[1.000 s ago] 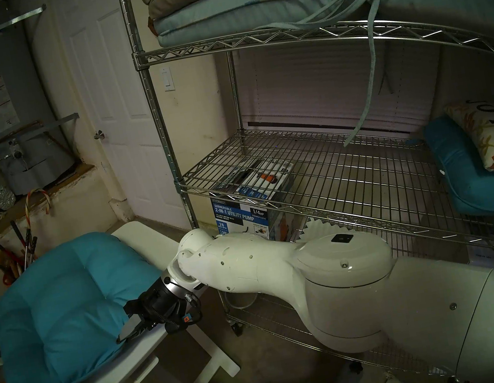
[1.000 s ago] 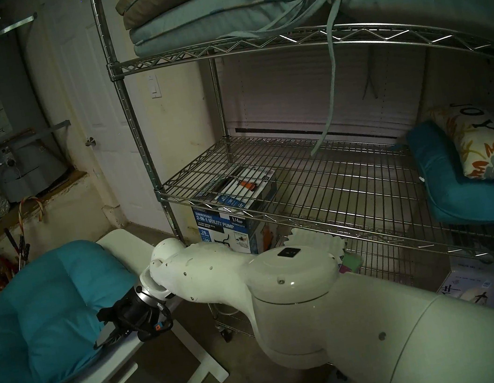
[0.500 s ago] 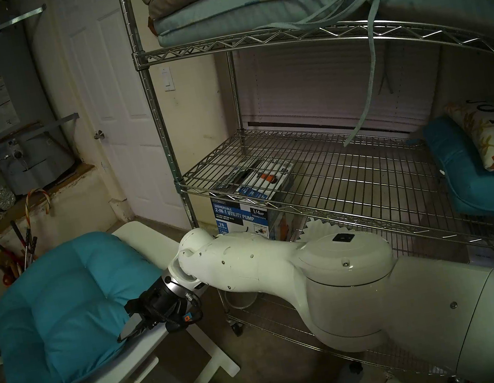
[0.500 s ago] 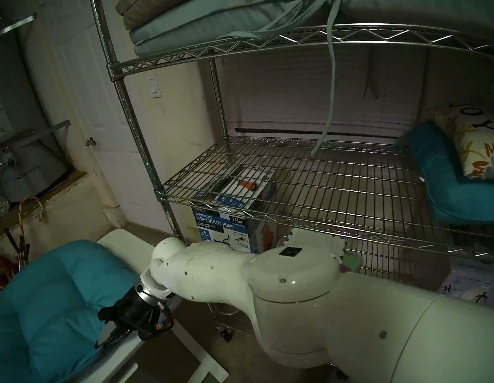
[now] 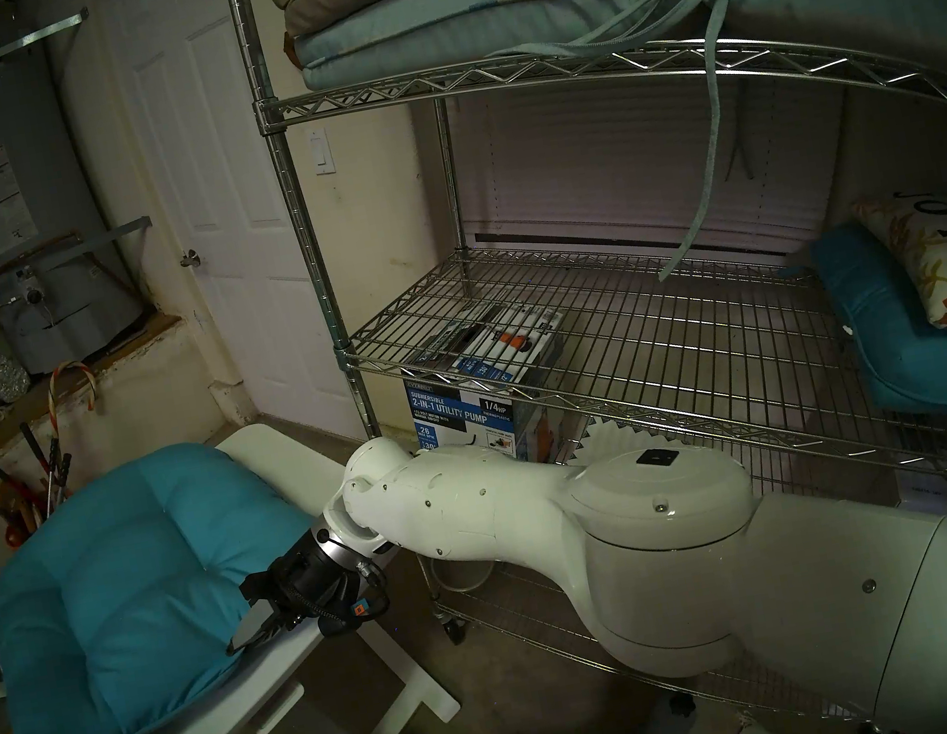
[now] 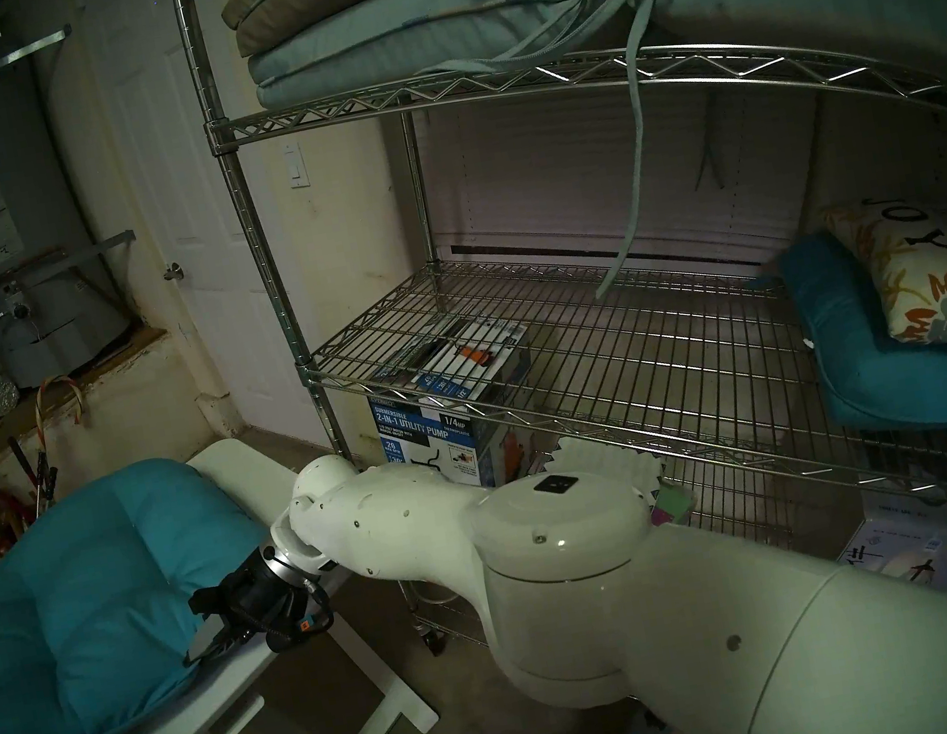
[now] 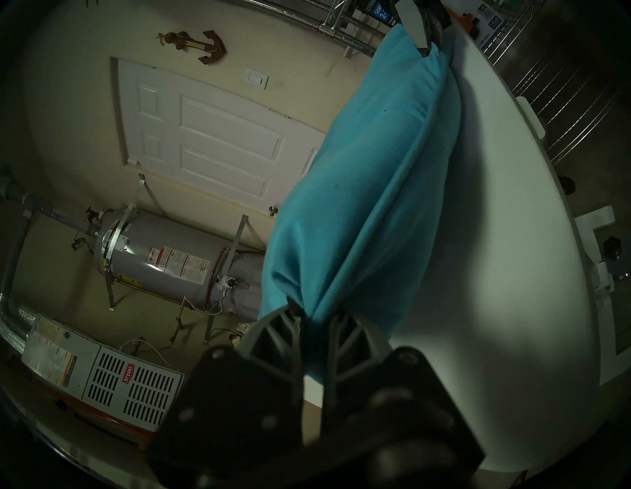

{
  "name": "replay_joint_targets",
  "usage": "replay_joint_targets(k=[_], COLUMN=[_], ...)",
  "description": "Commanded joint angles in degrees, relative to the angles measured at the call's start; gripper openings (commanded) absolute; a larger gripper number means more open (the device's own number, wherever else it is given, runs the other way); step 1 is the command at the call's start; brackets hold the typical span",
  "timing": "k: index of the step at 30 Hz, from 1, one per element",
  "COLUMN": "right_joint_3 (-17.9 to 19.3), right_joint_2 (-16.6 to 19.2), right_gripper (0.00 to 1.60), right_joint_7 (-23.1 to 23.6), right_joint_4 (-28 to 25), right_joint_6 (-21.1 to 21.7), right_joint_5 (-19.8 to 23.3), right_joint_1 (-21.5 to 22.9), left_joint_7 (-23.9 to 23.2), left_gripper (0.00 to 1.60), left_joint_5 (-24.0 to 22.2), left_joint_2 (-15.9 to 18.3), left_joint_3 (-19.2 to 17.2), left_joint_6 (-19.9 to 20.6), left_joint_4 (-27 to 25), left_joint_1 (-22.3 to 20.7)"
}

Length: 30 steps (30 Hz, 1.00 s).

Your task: Take cushion off the shelf

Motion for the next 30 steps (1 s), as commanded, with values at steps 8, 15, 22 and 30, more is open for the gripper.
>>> replay_joint_targets(k=[8, 15, 22, 30], right_joint_3=[0.61, 1.00, 1.37, 1.66], right_joint_2=[0.71, 0.69, 1.15, 3.03], right_gripper=[1.60, 1.60, 1.60, 1.60], right_joint_7=[0.73, 0.91, 1.25, 1.57], right_joint_4=[1.25, 1.22, 0.57, -1.63], right_joint_6=[-0.16, -0.52, -0.73, -1.21], right_joint_5=[-0.03, -0.24, -0.54, -0.88], right_joint_1=[0.34, 0.18, -0.17, -0.63], left_joint_7=[2.58, 3.18, 3.74, 4.23], left_gripper=[0.00, 0.00, 0.00, 0.00], left_joint_5=[-0.75, -0.49, -0.39, -0.23], left_joint_2=[1.11, 1.35, 1.46, 1.40], left_joint_3=[-1.41, -1.01, -0.55, -0.25], left_joint_6=[0.10, 0.10, 0.10, 0.10], left_joint_4=[0.06, 0.20, -0.09, -0.37], left_joint_1=[1.15, 1.43, 1.93, 2.17])
